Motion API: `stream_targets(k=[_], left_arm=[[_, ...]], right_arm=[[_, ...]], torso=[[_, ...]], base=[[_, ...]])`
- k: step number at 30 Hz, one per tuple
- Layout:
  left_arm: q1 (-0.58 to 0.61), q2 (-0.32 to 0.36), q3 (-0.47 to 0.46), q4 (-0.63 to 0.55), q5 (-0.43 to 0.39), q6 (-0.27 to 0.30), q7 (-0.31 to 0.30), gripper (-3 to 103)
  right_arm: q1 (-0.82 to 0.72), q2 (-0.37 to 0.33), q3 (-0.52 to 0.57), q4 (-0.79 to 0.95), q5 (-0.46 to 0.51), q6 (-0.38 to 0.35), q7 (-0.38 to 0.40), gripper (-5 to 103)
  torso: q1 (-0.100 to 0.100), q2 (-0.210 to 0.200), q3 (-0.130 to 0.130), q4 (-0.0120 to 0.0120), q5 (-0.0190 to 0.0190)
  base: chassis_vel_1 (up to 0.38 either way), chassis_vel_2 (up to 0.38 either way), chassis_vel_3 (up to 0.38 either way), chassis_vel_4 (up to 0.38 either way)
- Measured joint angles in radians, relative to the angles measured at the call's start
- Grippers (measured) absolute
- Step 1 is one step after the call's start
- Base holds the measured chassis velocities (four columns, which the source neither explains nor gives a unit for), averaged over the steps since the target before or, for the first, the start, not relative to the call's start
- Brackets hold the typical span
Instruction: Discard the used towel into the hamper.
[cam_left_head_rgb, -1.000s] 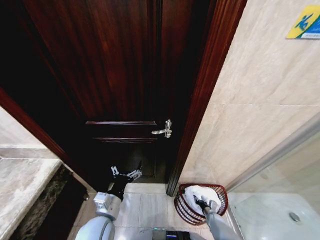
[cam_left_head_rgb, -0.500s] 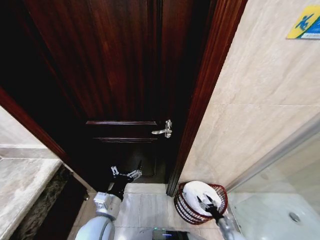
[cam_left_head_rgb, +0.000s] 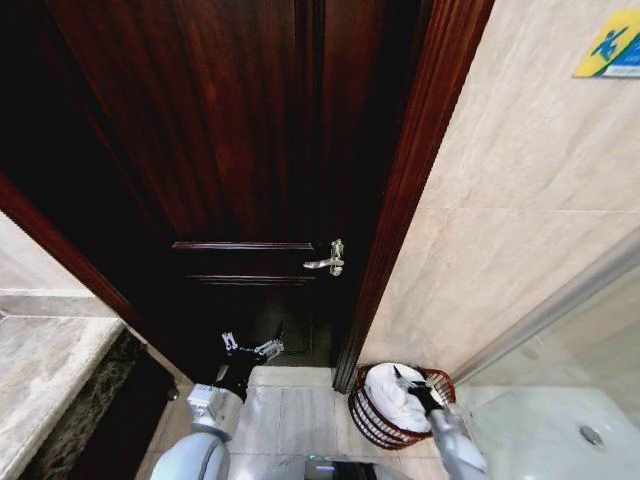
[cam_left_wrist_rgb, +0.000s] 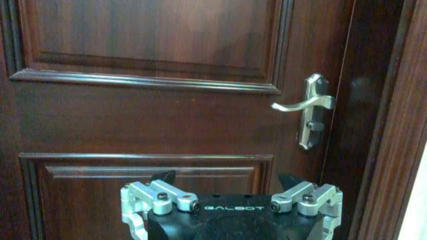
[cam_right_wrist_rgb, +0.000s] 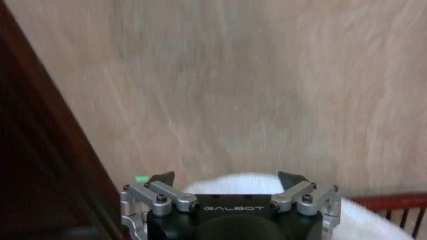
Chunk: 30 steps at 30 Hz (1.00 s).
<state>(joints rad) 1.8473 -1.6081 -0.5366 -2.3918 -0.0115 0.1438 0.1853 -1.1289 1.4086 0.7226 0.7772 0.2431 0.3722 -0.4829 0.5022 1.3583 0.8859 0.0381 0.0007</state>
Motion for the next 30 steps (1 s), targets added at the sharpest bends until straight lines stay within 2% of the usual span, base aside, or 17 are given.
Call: stream_targets(k=[2,9,13,17,22,24,25,28,30], left_arm=[[0.0,0.0,0.0,0.0,0.0,0.0,0.0,100],[0.0,0.0,0.0,0.0,0.0,0.0,0.0,100],[0.0,0.0,0.0,0.0,0.0,0.0,0.0,100],[0.0,0.0,0.0,0.0,0.0,0.0,0.0,100],[0.0,0.0,0.0,0.0,0.0,0.0,0.0,100],[0.0,0.0,0.0,0.0,0.0,0.0,0.0,100],[0.0,0.0,0.0,0.0,0.0,0.0,0.0,100],[0.0,0.0,0.0,0.0,0.0,0.0,0.0,100],[0.0,0.0,0.0,0.0,0.0,0.0,0.0,100]], right_arm=[[0.035,-0.016,0.011,-0.158,-0.058,0.042,0.048,100],[0.068,-0.037,0.016,-0.272,-0.098,0.046,0.078,100],[0.111,-0.033,0.021,-0.348,-0.149,0.023,0.099,100],[0.179,-0.017,0.037,-0.461,-0.295,-0.041,0.184,100],[0.221,-0.01,0.039,-0.508,-0.324,-0.102,0.219,100],[0.248,-0.012,0.042,-0.528,-0.344,-0.157,0.24,100],[0.248,-0.012,0.042,-0.528,-0.344,-0.157,0.24,100],[0.287,-0.026,0.049,-0.553,-0.345,-0.232,0.24,100],[0.298,-0.028,0.049,-0.556,-0.332,-0.252,0.238,100]], torso=[[0.0,0.0,0.0,-0.0005,-0.0004],[0.0,0.0,0.0,-0.0004,-0.0007],[0.0,0.0,0.0,-0.0003,-0.001],[0.0,0.0,0.0,-0.0002,-0.0009],[0.0,0.0,0.0,-0.0003,-0.0006],[0.0,0.0,0.0,-0.0002,-0.0007],[0.0,0.0,0.0,-0.0002,-0.0007],[0.0,0.0,0.0,-0.0003,-0.0006],[0.0,0.0,0.0,-0.0004,-0.0006]], base=[[0.0,0.0,0.0,0.0],[0.0,0.0,0.0,0.0],[0.0,0.0,0.0,0.0],[0.0,0.0,0.0,0.0],[0.0,0.0,0.0,0.0],[0.0,0.0,0.0,0.0],[0.0,0.0,0.0,0.0],[0.0,0.0,0.0,0.0],[0.0,0.0,0.0,0.0]])
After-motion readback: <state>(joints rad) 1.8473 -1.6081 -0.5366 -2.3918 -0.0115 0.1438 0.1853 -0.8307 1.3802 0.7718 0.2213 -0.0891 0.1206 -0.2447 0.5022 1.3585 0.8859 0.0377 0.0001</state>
